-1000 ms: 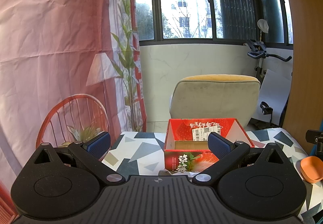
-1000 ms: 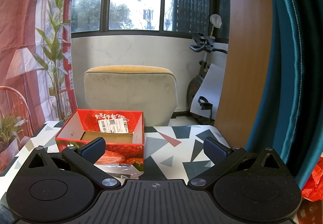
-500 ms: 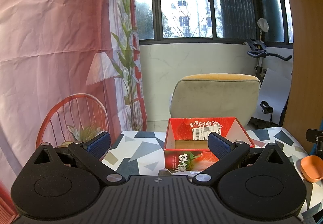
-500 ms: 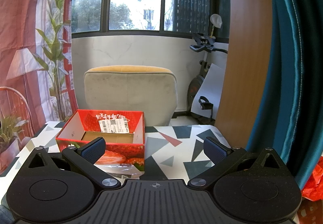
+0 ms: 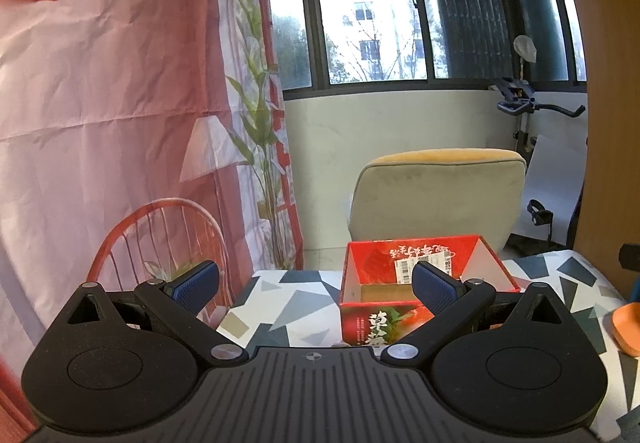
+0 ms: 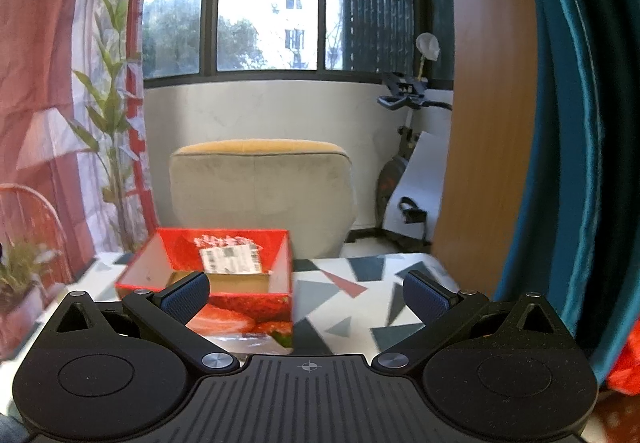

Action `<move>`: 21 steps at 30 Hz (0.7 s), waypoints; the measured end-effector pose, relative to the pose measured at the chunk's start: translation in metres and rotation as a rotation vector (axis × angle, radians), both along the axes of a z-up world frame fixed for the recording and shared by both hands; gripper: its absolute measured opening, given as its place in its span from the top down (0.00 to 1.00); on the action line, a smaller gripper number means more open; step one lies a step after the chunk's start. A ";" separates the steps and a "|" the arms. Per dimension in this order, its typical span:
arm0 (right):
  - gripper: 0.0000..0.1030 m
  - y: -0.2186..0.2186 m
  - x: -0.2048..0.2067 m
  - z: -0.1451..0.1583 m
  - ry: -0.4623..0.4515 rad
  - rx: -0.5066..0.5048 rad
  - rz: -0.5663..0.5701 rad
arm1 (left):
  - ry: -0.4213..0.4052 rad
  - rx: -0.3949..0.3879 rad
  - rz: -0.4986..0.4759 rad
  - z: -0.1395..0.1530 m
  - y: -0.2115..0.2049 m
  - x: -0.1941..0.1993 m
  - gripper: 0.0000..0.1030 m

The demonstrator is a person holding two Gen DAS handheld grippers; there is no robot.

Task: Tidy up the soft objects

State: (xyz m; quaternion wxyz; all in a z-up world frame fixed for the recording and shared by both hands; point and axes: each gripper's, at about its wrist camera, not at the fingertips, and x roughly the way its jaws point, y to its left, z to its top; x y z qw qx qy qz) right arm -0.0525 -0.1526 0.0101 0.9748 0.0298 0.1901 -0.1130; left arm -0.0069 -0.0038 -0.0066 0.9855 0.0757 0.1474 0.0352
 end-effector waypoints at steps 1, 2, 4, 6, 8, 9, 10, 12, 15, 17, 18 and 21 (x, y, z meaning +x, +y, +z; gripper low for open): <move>0.00 -0.003 -0.001 -0.001 -0.013 0.027 0.013 | -0.005 0.002 0.000 -0.002 0.001 0.000 0.00; 0.00 -0.006 -0.002 -0.003 -0.025 0.053 0.024 | -0.010 0.002 0.001 -0.003 0.002 0.001 0.00; 0.00 -0.011 -0.001 -0.008 -0.035 0.085 0.029 | -0.012 -0.008 -0.001 -0.008 0.006 0.003 0.00; 0.00 -0.013 0.002 -0.014 -0.020 0.088 0.018 | 0.004 -0.030 -0.009 -0.012 0.009 0.007 0.00; 0.00 -0.012 0.005 -0.021 -0.023 0.073 0.015 | 0.015 -0.053 -0.019 -0.017 0.013 0.011 0.00; 0.00 -0.010 0.006 -0.025 -0.028 0.065 0.013 | 0.017 -0.063 -0.022 -0.021 0.015 0.012 0.00; 0.00 -0.008 0.007 -0.029 -0.039 0.053 0.012 | 0.016 -0.072 -0.026 -0.025 0.017 0.013 0.00; 0.00 -0.001 0.010 -0.037 -0.045 0.034 0.022 | 0.019 -0.086 -0.032 -0.032 0.021 0.015 0.00; 0.00 0.007 0.017 -0.051 -0.020 0.003 0.043 | 0.043 -0.118 -0.049 -0.046 0.029 0.023 0.00; 0.00 0.010 0.023 -0.060 0.009 -0.004 0.064 | 0.080 -0.158 -0.055 -0.057 0.036 0.030 0.00; 0.00 0.011 0.025 -0.065 0.022 0.000 0.078 | 0.098 -0.180 -0.055 -0.063 0.040 0.034 0.00; 0.00 0.013 0.032 -0.080 0.059 0.017 0.119 | 0.135 -0.234 -0.035 -0.081 0.051 0.044 0.00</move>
